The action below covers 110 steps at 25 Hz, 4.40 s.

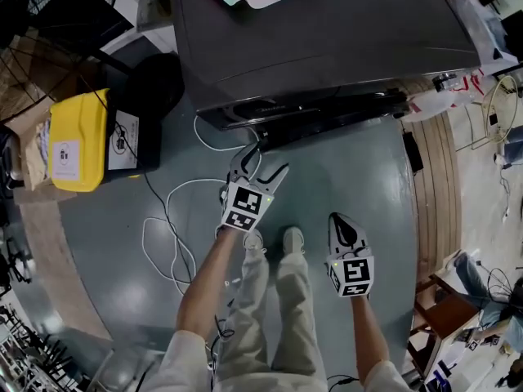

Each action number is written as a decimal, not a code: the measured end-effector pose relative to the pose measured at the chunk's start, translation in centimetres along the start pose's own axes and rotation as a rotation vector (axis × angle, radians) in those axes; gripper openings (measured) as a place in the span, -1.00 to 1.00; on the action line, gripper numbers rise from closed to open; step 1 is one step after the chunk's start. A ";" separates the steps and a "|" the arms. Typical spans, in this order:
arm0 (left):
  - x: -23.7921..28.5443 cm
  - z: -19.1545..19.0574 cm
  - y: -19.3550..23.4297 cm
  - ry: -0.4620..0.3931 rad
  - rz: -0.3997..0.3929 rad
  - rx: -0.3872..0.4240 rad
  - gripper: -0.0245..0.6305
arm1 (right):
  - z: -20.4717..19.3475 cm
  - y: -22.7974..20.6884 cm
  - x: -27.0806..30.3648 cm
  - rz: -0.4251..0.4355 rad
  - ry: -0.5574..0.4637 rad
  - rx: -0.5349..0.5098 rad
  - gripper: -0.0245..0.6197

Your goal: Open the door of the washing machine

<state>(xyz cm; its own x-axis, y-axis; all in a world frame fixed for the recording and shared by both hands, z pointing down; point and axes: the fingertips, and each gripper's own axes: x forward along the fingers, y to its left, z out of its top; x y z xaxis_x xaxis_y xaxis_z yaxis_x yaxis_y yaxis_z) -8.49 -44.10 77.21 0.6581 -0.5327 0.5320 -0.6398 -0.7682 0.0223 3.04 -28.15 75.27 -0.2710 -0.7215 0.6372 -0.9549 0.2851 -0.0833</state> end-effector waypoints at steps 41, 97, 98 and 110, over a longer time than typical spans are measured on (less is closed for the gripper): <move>2.9 -0.8 -2.3 0.031 0.078 0.077 -0.44 | -3.9 -0.8 -1.4 0.003 0.004 0.056 -0.93; -1.7 -4.0 -25.8 0.106 -0.167 0.104 -0.54 | -15.6 -7.1 -20.0 -0.415 -0.046 0.323 -0.93; -1.6 -4.0 -26.6 0.109 -0.174 0.102 -0.54 | -16.1 -7.3 -20.5 -0.419 -0.045 0.328 -0.93; 0.2 -2.9 -37.9 0.117 -0.297 0.159 -0.51 | -20.3 -11.0 -26.5 -0.504 -0.058 0.396 -0.93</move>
<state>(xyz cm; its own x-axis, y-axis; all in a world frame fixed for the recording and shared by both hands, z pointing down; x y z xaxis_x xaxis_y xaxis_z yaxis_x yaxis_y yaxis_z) 14.72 -14.10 78.96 0.7507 -0.2408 0.6152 -0.3517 -0.9339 0.0636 23.22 0.63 74.81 0.2270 -0.7422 0.6305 -0.9365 -0.3440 -0.0678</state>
